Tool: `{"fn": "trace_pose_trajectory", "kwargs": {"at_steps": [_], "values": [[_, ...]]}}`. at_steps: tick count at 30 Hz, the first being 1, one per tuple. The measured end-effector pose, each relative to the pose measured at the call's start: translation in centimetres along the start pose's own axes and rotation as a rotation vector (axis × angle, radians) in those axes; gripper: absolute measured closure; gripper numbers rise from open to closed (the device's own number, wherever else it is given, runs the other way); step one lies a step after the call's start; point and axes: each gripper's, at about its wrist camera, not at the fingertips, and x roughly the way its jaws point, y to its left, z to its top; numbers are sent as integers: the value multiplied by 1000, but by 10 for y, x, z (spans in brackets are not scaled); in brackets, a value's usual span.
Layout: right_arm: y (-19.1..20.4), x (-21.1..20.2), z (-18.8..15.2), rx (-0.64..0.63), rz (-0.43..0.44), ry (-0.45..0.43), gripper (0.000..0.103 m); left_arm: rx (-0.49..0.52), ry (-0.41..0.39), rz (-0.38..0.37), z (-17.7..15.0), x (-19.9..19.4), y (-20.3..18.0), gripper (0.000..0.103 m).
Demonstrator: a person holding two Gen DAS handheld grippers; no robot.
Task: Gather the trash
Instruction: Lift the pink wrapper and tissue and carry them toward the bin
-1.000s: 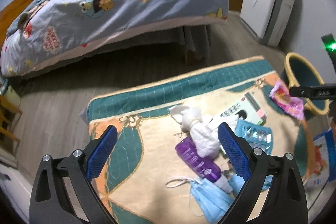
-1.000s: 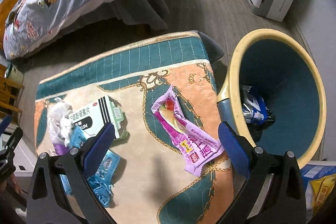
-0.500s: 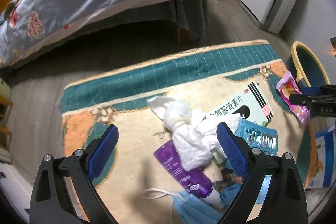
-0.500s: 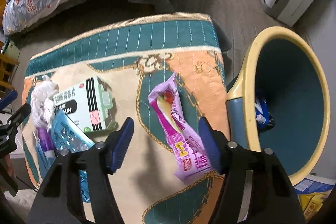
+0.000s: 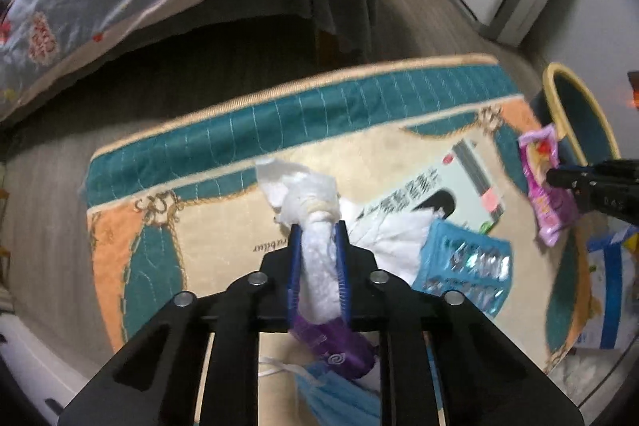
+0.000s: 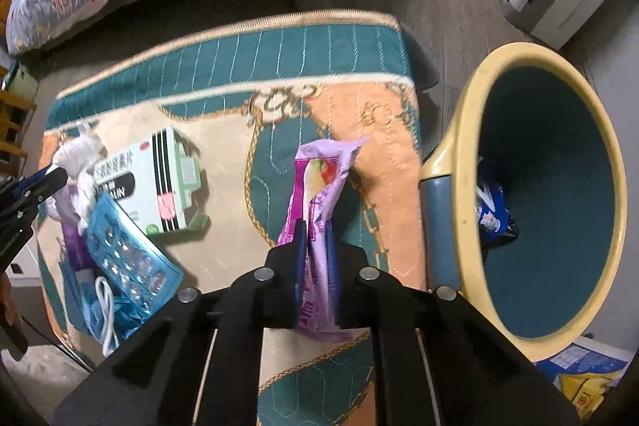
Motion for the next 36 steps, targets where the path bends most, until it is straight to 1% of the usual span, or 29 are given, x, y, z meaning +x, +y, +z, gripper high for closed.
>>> {"fn": "trace_pose_trajectory", "kwargs": {"at_steps": [4,6,8,13,14,16,17,18,19,20,22,24,25,26,27,28,29,36], "values": [[-3,-16,-2,39,34,-44,94,-3,-71,-10,7,-22,-1,88],[-4,-22,-1,48,48,-61,97,-11,-108,-27,11,-33,-2,88],[-8,-28,-1,63,58,-76,98,-15,-137,-38,14,-44,-3,88],[-16,-33,0,80,53,-73,97,23,-189,-38,20,-59,-15,88],[-16,-31,4,86,49,-63,95,30,-195,-40,20,-61,-16,88],[-17,-26,2,91,21,-48,83,46,-204,-47,22,-64,-20,88],[-17,-24,2,88,-5,-45,69,53,-207,-46,21,-64,-24,88],[-16,-23,1,88,-18,-46,58,65,-209,-43,21,-65,-27,88],[-16,-21,0,87,-30,-45,56,72,-210,-42,21,-65,-29,88],[-16,-18,0,87,-22,-36,55,82,-212,-41,21,-65,-31,88],[-14,-9,-2,85,-4,-2,55,94,-216,-43,23,-67,-34,88],[-11,2,-5,74,-13,41,55,108,-229,-43,24,-71,-38,88],[-10,6,-7,68,-8,57,55,111,-236,-45,24,-72,-38,88],[-9,10,-8,62,-2,72,62,115,-244,-47,25,-75,-40,88],[-9,11,-9,59,5,79,84,120,-257,-51,26,-79,-41,88],[-9,11,-9,59,18,86,94,124,-268,-55,27,-83,-43,88],[-9,9,-9,62,24,81,97,129,-281,-58,27,-88,-45,88],[-16,-37,-3,113,78,-55,98,171,-381,-94,36,-123,-66,88]]}}
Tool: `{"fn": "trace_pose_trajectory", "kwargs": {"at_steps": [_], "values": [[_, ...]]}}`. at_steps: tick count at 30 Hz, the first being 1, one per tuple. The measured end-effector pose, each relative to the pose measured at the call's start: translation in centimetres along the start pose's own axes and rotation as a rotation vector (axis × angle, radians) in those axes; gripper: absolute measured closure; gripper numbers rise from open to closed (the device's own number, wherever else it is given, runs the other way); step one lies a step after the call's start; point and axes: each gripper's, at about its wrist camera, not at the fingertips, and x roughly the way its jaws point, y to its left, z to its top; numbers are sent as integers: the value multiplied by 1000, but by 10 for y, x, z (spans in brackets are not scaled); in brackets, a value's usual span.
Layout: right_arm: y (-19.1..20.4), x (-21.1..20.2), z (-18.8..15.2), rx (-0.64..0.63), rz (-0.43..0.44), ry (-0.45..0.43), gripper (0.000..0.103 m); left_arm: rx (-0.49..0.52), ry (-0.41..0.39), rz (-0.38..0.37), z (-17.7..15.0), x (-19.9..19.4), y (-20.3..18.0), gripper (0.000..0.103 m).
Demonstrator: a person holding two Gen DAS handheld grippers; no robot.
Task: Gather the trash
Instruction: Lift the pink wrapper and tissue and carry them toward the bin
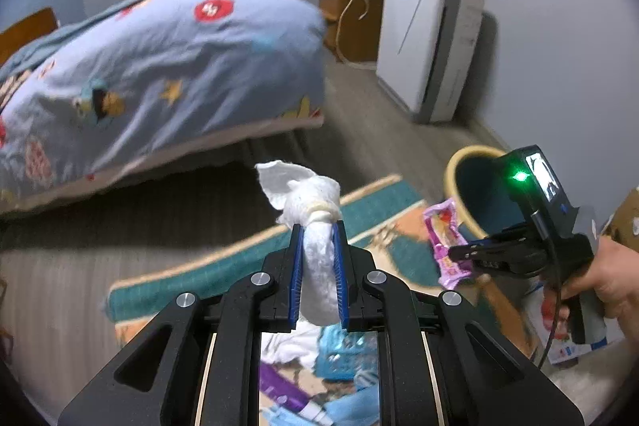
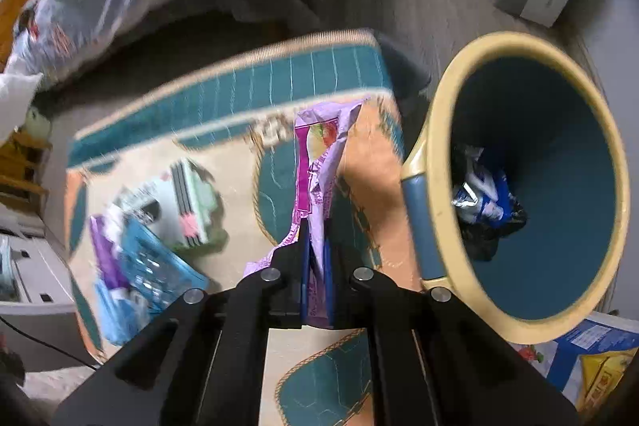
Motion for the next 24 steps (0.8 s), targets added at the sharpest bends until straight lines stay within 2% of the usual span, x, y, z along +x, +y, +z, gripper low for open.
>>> {"fn": "trace_pose_trajectory", "kwargs": {"at_steps": [7,15,24], "values": [[-21,-70,2,58,31,-157,98,38,-51,-55,20,-5,-38,88],[-60,-135,-10,117,41,-303,98,105,-54,-112,34,14,-95,88],[-114,-139,-14,200,21,-317,98,187,-26,-181,36,47,-162,88]]}}
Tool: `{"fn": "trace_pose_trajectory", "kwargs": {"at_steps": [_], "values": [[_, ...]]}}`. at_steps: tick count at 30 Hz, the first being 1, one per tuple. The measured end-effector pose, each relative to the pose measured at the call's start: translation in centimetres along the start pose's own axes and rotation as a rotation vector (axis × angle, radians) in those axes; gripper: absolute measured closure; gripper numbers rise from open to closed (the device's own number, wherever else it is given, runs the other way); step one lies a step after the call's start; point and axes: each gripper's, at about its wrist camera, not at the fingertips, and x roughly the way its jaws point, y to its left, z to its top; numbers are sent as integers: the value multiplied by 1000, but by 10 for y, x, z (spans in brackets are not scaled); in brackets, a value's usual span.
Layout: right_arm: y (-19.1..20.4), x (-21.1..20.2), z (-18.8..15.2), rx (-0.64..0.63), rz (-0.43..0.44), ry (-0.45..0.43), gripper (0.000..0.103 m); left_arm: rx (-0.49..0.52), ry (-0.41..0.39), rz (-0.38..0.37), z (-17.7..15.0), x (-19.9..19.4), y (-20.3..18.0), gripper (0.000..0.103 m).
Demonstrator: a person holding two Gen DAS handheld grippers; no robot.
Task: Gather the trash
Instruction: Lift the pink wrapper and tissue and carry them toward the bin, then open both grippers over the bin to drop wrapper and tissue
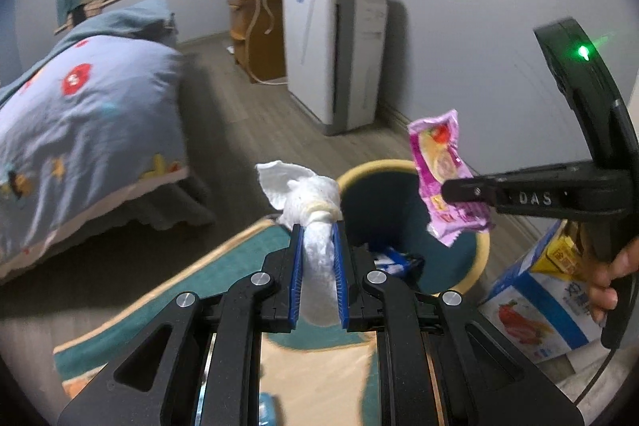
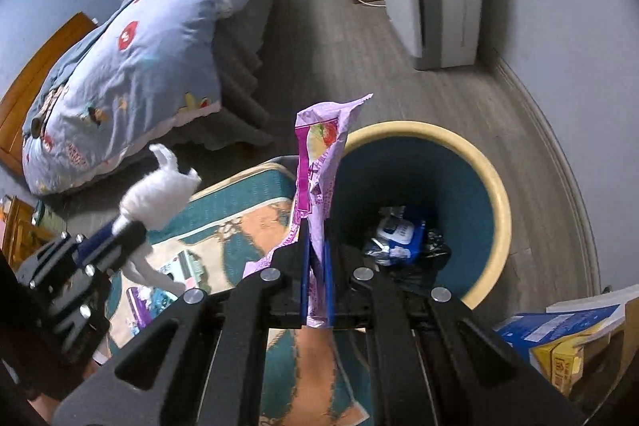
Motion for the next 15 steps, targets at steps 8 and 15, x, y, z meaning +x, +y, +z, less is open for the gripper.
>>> {"fn": "trace_pose_trajectory", "kwargs": {"at_steps": [8,15], "values": [[-48,22,-2,94,-40,40,97,30,55,-77,-6,42,-37,88],[-86,45,-12,171,-97,102,97,41,119,-107,-14,82,-60,88]]}}
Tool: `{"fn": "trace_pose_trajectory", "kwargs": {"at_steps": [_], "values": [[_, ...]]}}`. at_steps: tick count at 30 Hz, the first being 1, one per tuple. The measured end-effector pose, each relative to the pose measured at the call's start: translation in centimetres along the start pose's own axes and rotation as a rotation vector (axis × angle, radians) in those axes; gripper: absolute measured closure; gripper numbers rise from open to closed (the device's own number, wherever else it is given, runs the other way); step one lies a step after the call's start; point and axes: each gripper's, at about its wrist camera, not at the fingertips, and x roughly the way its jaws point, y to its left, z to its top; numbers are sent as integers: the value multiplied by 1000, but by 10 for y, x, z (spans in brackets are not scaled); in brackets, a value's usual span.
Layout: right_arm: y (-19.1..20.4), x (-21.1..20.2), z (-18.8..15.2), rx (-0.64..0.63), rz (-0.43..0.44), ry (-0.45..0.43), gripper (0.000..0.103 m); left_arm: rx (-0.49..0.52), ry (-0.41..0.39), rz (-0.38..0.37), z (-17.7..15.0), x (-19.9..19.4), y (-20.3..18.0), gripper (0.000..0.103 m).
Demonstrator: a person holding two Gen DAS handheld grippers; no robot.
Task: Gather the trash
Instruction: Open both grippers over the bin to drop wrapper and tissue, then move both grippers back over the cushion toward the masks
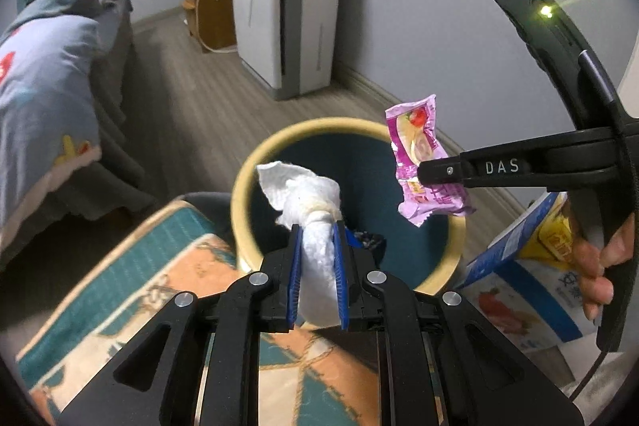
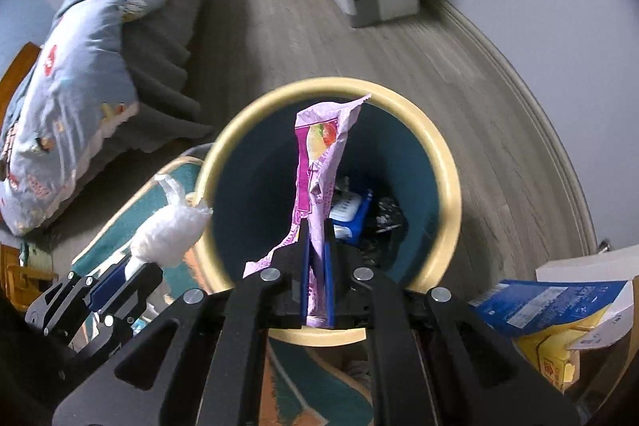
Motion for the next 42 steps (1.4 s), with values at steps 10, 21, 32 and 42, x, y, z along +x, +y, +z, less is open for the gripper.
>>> {"fn": "trace_pose_trajectory", "kwargs": {"at_steps": [10,21,32,42], "values": [[-4,-7,7,-15,-13,-68,96,-5,-35,-1,5,17,-6,73],[-8,-14,9,32,-16,-103,35,-15,-104,42,7,0,-1,15],[10,-22,11,37,4,-116,6,-54,-122,90,2,-31,22,11],[32,-40,5,6,13,-135,6,-69,-155,152,-18,-84,49,10]]}}
